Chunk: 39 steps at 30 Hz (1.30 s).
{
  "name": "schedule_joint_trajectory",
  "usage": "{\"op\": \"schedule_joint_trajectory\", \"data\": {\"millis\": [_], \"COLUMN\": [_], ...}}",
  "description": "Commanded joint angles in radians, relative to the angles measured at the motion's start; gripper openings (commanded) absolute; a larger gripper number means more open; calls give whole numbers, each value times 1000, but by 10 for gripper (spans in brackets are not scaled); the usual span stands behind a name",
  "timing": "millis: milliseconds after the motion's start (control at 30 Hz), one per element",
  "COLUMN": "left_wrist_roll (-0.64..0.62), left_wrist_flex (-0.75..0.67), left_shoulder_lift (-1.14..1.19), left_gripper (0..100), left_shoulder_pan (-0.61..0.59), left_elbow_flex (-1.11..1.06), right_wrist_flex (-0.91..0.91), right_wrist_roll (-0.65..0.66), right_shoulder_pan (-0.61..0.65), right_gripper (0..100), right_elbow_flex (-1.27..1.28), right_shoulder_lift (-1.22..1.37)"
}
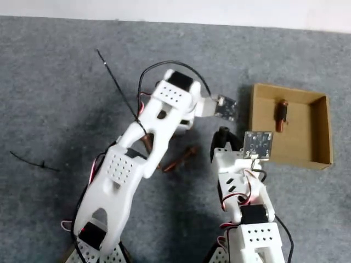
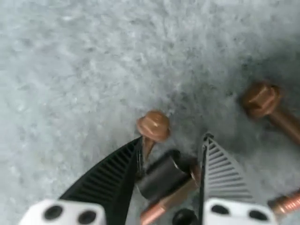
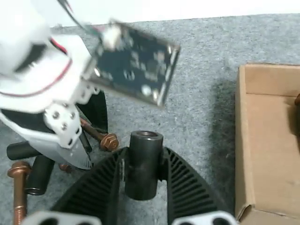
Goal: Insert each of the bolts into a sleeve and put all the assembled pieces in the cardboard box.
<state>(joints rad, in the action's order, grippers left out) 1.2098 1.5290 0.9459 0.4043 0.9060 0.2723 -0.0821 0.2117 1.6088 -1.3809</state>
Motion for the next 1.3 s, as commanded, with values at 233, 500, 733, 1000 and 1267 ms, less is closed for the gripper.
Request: {"op": "schedule_joint_trajectory", "data": {"millis": [233,500,733,1000,1267], "left_wrist_roll": [20,15,15,15,8], "left_wrist_flex": [-29,-17,40,40,60], "left_shoulder_lift": [99,214,222,223,222], "left_gripper": [196,193,191,18,5], "left_shoulder_pan": [-8,-19,-48,-51,-45], "left_elbow_flex": [134,217,257,254,260], "right_wrist_flex": [-39,-39,-39,-39,-39], "right_wrist_roll": [11,11,11,11,11], "right_shoulder_pan": [-7,-7,-7,-7,-7], "right_gripper": [5,5,5,5,5], "right_elbow_flex": [-13,-12,-12,-12,-12], "right_shoulder_lift": [-18,-18,-18,-18,-18]}}
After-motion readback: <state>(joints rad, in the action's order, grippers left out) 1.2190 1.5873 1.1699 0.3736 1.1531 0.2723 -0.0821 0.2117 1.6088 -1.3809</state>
